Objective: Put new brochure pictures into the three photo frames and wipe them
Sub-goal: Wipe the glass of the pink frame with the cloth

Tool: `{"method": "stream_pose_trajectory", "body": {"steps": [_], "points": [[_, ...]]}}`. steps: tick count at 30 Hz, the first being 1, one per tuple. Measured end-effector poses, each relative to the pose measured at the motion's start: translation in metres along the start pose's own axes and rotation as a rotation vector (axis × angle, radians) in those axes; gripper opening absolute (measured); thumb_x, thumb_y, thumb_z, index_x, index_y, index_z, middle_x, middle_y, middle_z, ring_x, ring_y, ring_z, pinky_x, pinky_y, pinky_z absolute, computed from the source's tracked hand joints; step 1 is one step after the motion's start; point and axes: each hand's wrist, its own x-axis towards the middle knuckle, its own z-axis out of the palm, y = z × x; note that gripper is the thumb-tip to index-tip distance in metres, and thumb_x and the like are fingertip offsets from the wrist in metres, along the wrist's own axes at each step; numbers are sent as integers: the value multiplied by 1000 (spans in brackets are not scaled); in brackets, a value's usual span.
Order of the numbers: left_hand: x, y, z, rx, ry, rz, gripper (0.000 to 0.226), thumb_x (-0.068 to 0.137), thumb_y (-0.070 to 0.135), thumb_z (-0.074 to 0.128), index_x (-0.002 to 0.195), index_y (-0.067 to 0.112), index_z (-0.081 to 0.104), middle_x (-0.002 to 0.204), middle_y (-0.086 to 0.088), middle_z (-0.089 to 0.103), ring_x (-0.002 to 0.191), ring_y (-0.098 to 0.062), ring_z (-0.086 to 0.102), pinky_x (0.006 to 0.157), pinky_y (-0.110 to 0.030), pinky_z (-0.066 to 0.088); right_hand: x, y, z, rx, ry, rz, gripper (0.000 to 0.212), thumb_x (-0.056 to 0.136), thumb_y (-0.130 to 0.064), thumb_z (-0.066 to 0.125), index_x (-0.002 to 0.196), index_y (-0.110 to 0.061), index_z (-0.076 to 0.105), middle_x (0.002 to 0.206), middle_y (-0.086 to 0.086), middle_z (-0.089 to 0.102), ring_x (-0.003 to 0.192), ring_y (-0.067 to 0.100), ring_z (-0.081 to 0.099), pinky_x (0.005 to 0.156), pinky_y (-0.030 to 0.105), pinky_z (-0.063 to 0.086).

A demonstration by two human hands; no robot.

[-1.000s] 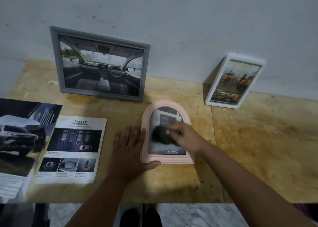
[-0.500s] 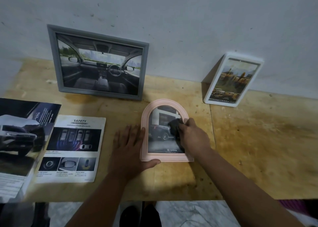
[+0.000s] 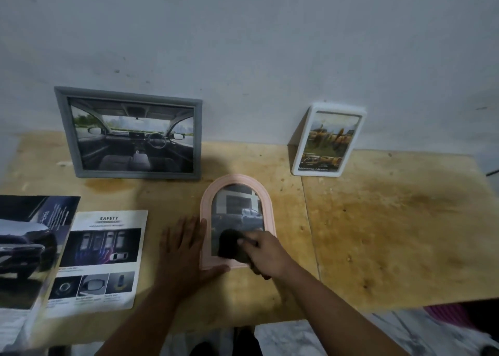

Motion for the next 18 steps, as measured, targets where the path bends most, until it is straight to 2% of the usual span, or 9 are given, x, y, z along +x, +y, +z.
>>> {"method": "stream_pose_trajectory", "body": {"steps": [1, 3, 5, 8, 11, 13, 14, 16, 18], "points": [[0, 1, -3, 1, -18, -2, 122, 74, 99, 35, 160, 14, 31, 166, -16, 28, 153, -40, 23, 122, -57, 12, -9, 4, -18, 109, 59, 47, 28, 104, -26, 56, 87, -40, 74, 86, -4, 71, 78, 12, 67, 73, 33, 55], [3, 0, -9, 24, -65, -13, 122, 74, 100, 34, 158, 11, 34, 163, -18, 34, 151, -41, 27, 120, -58, 15, -28, 15, -53, 330, 197, 144, 22, 105, -28, 56, 98, -31, 77, 95, 3, 77, 90, 21, 73, 79, 36, 59], [7, 0, -20, 46, -170, -38, 126, 73, 101, 30, 159, 10, 31, 164, -19, 32, 151, -43, 26, 119, -64, 21, -44, 29, -86, 497, 321, 267, 25, 105, -30, 54, 106, -19, 76, 100, 6, 78, 92, 20, 74, 75, 28, 60], [14, 8, -43, 102, -314, -65, 123, 77, 95, 34, 164, 14, 1, 172, -13, 3, 158, -38, 3, 125, -60, 17, -64, 49, -124, 732, 377, 392, 26, 103, -37, 57, 109, -17, 72, 97, 8, 76, 83, 20, 71, 61, 26, 53], [19, 22, -65, 94, -462, -133, 120, 84, 82, 50, 162, 19, -15, 172, -8, -12, 158, -34, -6, 127, -54, 18, -72, 63, -143, 941, 334, 352, 26, 99, -19, 64, 124, -10, 65, 98, 17, 71, 71, 24, 68, 50, 29, 52], [21, 32, -71, 69, -500, -172, 119, 86, 77, 54, 161, 18, -17, 171, -8, -14, 158, -35, -7, 126, -52, 19, -68, 82, -147, 741, 355, 392, 29, 97, -10, 65, 126, -13, 60, 105, 20, 70, 77, 29, 69, 53, 33, 56], [21, 37, -73, 64, -518, -191, 117, 88, 75, 54, 161, 18, -18, 171, -8, -15, 158, -35, -7, 126, -51, 19, -64, 94, -147, 531, 363, 419, 32, 96, -13, 68, 126, -15, 57, 109, 19, 70, 82, 31, 69, 60, 39, 58], [22, 45, -73, 62, -536, -225, 114, 90, 73, 54, 161, 17, -17, 171, -9, -15, 158, -35, -7, 126, -52, 20, -59, 113, -143, 7, 275, 475, 50, 92, -32, 70, 133, -19, 43, 102, 6, 67, 86, 30, 70, 69, 42, 57], [20, 51, -72, 34, -531, -258, 111, 91, 72, 52, 162, 18, -13, 172, -10, -13, 158, -36, -5, 126, -52, 21, -61, 118, -140, -305, 216, 523, 81, 87, -54, 66, 148, -24, 22, 95, -1, 62, 88, 28, 69, 69, 37, 53]]}}
